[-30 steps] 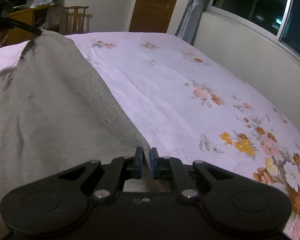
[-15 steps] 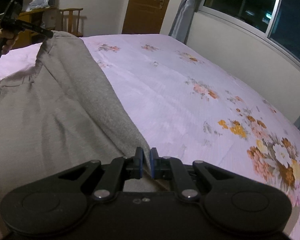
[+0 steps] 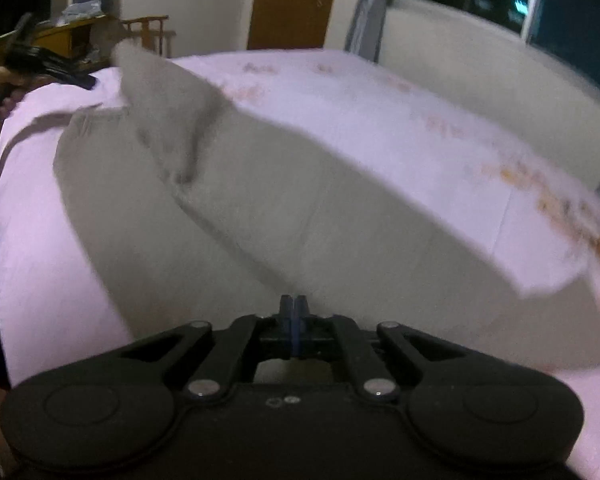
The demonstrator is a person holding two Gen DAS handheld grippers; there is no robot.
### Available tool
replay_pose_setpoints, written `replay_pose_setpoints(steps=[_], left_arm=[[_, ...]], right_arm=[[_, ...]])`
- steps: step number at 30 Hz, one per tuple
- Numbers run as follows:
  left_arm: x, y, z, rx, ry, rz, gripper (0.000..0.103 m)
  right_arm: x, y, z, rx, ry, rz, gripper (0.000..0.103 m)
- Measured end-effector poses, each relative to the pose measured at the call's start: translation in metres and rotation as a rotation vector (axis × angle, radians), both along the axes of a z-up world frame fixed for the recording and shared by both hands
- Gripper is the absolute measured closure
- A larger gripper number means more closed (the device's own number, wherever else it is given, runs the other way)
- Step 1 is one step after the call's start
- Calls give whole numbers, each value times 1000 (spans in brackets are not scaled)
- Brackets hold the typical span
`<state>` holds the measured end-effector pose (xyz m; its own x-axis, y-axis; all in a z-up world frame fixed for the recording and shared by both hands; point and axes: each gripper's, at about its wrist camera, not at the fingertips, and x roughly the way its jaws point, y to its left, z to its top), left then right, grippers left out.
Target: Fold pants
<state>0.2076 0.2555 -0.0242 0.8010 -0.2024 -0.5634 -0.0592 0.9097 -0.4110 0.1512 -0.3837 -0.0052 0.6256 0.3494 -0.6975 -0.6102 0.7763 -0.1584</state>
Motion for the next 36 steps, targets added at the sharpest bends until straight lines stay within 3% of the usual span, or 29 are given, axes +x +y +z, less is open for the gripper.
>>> replay_pose_setpoints(steps=[2, 5, 12, 18, 19, 21, 23, 36], left_arm=[[-9, -11, 9, -91, -16, -4, 82], [-7, -34, 17, -132, -8, -11, 82], [6, -66, -2, -133, 63, 77, 82], [3, -67, -11, -112, 65, 92, 82], [4, -66, -12, -110, 66, 98, 82], [9, -63, -14, -114, 69, 101, 82], [13, -63, -17, -119, 75, 98, 82], [21, -65, -31, -154, 68, 107, 82]], right_arm=[[0, -2, 2, 32, -11, -23, 103], [4, -9, 16, 80, -51, -104, 103], [4, -27, 28, 104, -118, -285, 96], [-5, -30, 21, 107, -135, -367, 93], [-4, -29, 20, 107, -134, -378, 89], [-5, -25, 20, 112, -145, -420, 72], [-5, -24, 22, 147, -160, -478, 48], [27, -34, 5, 289, -42, -858, 55]])
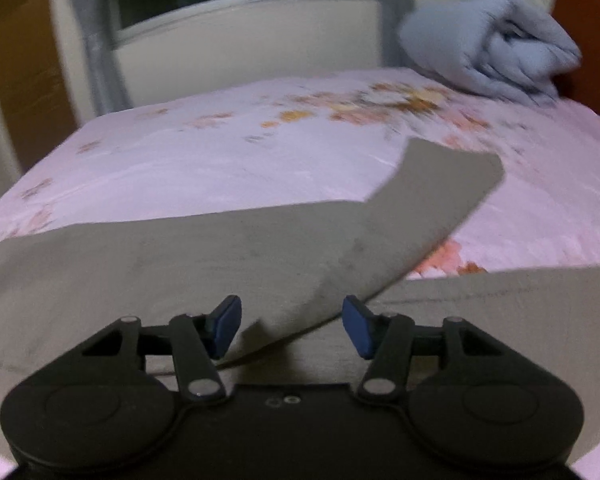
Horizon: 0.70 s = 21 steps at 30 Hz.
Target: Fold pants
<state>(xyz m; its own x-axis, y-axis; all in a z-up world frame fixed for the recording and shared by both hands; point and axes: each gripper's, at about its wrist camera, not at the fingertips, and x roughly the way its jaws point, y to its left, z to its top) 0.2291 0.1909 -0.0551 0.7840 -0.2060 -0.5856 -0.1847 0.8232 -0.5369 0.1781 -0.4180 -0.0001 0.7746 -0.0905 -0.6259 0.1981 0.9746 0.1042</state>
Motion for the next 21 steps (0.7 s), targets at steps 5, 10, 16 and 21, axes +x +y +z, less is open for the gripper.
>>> replay_pose_setpoints(steps=[5, 10, 16, 21], left_arm=[[5, 1, -2, -11, 0, -4, 82], [10, 4, -3, -30, 3, 0, 82], [11, 5, -10, -64, 8, 13, 82], [13, 3, -9, -47, 15, 11, 82]], right_arm=[[12, -5, -3, 51, 12, -82, 56], [17, -10, 2, 91, -9, -115, 63], [26, -10, -8, 106, 58, -134, 63], [26, -10, -12, 107, 70, -137, 77]])
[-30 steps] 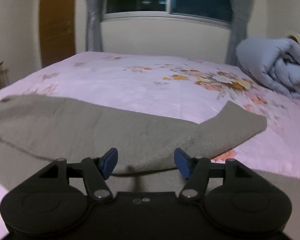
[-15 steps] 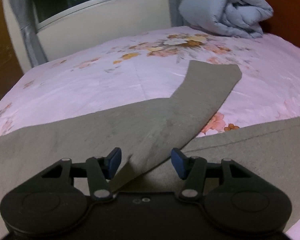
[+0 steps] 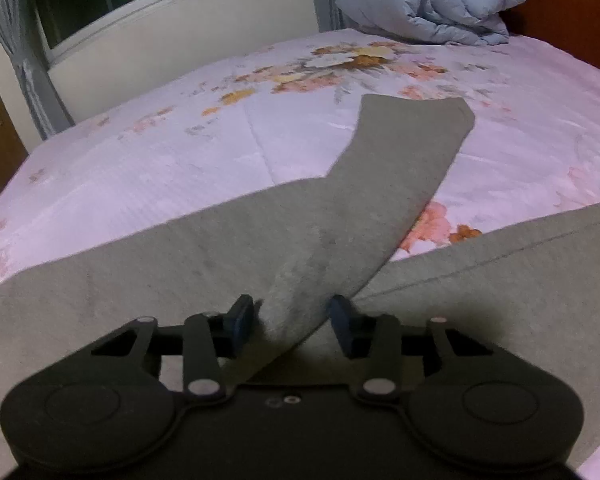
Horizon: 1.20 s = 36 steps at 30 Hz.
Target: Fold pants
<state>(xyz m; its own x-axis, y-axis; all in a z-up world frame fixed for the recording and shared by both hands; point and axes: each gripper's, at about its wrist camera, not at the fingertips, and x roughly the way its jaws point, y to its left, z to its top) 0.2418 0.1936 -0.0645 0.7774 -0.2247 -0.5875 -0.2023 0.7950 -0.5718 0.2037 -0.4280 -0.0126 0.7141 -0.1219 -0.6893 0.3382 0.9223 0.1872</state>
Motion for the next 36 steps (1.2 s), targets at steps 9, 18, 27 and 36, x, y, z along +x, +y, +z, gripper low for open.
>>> replay_pose_setpoints(steps=[9, 18, 27, 36], left_arm=[[-6, 1, 12, 14, -44, -28, 88], [-20, 20, 40, -81, -70, -101, 88], [-39, 26, 27, 13, 14, -167, 89], [-47, 33, 33, -15, -20, -141, 102]], right_arm=[[-15, -1, 11, -8, -44, 53, 103], [-64, -2, 56, -33, -145, 97, 103], [-124, 10, 31, -23, -97, 101, 103], [-125, 5, 24, -1, -116, 82, 103]])
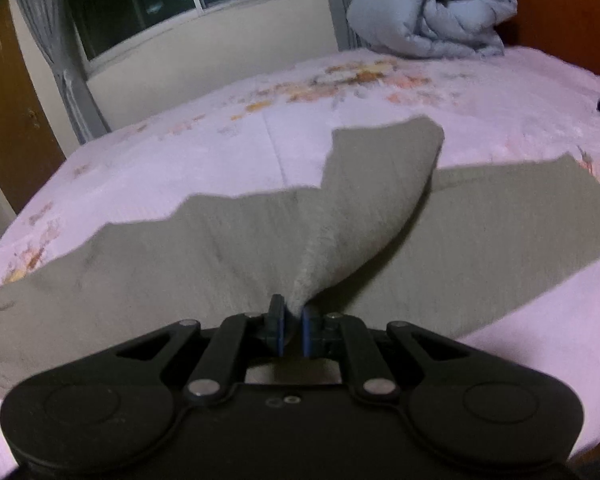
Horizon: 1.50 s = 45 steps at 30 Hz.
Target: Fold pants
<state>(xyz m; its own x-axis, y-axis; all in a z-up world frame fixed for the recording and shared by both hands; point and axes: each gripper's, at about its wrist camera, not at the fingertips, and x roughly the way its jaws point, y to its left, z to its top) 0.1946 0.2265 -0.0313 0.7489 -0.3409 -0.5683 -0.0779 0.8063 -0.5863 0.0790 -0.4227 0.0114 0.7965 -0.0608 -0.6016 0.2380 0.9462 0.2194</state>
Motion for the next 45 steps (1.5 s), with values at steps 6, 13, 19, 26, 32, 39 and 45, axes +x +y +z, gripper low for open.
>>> replay_pose_setpoints(steps=[6, 13, 19, 26, 32, 39, 45], left_arm=[[-11, 11, -14, -22, 51, 15, 102], [-20, 0, -18, -101, 34, 36, 101], [-2, -19, -23, -95, 54, 27, 101], [1, -27, -25, -88, 68, 58, 101], [-3, -25, -26, -137, 61, 81, 74], [-2, -33, -18, -138, 48, 106, 54], [-13, -28, -15, -132, 31, 178, 53]], right_arm=[[2, -2, -16, -4, 44, 4, 103], [-3, -3, -22, 19, 34, -6, 102], [0, -5, -24, 28, 45, -9, 100], [2, -9, -25, 57, 46, -25, 92], [3, -10, -25, 60, 44, -32, 91], [2, -11, -24, 64, 46, -33, 90], [2, -11, -23, 65, 43, -27, 90]])
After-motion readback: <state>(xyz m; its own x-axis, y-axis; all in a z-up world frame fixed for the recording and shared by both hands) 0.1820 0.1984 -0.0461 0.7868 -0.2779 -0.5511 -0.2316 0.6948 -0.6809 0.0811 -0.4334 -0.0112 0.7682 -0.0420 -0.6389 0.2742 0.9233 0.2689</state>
